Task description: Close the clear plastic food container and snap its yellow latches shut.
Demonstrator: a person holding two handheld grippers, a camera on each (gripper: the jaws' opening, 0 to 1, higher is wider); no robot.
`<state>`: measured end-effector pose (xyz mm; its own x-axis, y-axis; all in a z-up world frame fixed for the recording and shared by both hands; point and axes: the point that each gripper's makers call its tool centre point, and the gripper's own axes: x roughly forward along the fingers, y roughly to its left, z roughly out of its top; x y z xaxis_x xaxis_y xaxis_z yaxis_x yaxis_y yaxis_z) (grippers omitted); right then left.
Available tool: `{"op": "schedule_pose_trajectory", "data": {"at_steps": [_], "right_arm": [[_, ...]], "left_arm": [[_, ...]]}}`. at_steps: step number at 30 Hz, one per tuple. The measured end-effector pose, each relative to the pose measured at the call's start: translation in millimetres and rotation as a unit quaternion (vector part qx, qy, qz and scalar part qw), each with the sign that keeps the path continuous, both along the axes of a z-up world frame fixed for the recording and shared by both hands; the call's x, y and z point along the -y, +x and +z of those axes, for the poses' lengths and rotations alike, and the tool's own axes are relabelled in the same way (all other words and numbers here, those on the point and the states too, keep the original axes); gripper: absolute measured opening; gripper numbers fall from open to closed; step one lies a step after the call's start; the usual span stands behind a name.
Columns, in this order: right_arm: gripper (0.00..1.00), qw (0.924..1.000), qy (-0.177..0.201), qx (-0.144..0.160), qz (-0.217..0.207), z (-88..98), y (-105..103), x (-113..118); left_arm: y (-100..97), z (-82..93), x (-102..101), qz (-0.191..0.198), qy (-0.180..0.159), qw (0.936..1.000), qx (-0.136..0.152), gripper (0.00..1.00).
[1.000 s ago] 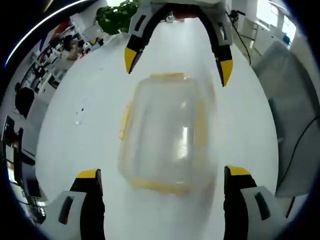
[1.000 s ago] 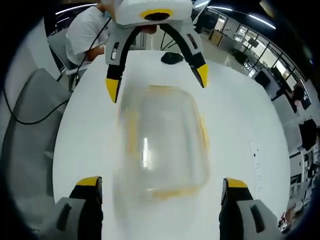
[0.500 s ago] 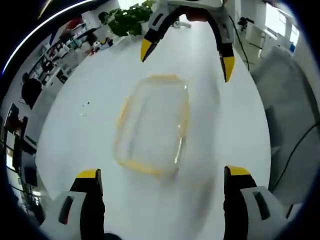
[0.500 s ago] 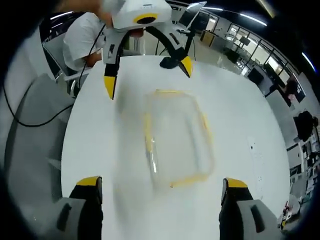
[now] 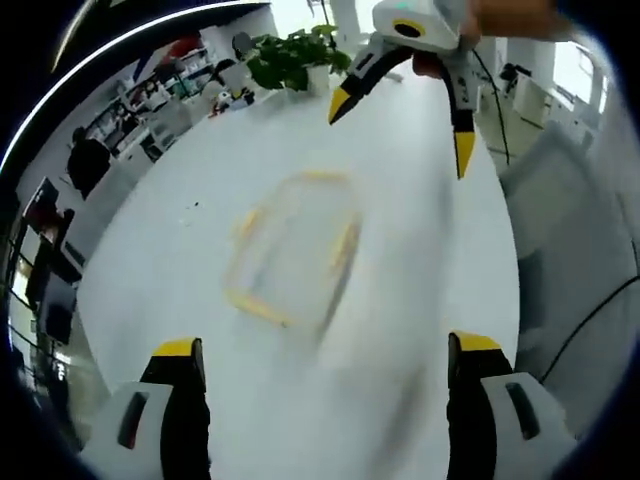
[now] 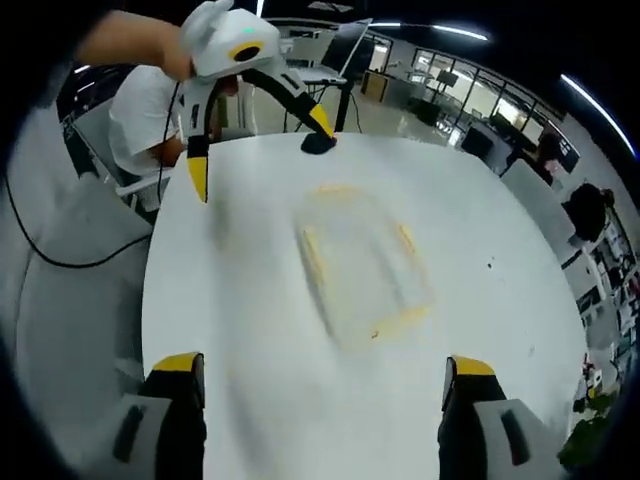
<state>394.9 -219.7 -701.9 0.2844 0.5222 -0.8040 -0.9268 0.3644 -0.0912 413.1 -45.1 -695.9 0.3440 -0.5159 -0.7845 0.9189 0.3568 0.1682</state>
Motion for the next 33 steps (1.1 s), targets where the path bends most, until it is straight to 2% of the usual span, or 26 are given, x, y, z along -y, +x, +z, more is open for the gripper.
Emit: {"op": "schedule_pose_trajectory", "data": {"at_steps": [7, 12, 16, 24, 25, 29, 33], "right_arm": [[0.99, 0.9985, 0.045, 0.020, -0.024, 15.4, -24, 1], [0.99, 0.9949, 0.070, 0.037, -0.063, 25.2, -37, 12], [0.99, 0.9929, 0.079, 0.033, -0.082, 23.6, -49, 23], [0.99, 0.9858, 0.100, 0.057, -0.122, 32.6, -72, 43], [0.99, 0.9815, 0.115, 0.065, -0.139, 37.7, -73, 45], [0.99, 0.9761, 0.131, 0.069, -0.160, 43.2, -86, 51], [0.99, 0.9749, 0.131, 0.070, -0.166, 39.4, -103, 54]], "left_arm": [[-21.7, 10.3, -6, 0.045, -0.047, 0.9979, 0.003, 0.98], [-38.4, 16.6, -17, 0.066, -0.063, 0.9958, 0.007, 0.98], [-54.0, 20.8, -30, 0.087, -0.074, 0.9934, 0.016, 0.98], [-87.3, 19.6, -43, 0.107, -0.083, 0.9906, 0.019, 0.98], [-90.7, 21.9, -44, 0.113, -0.088, 0.9894, 0.023, 0.98], [-101.6, 27.9, -45, 0.138, -0.116, 0.9834, 0.022, 0.98], [-113.8, 32.6, -51, 0.165, -0.142, 0.9758, 0.018, 0.97]]}}
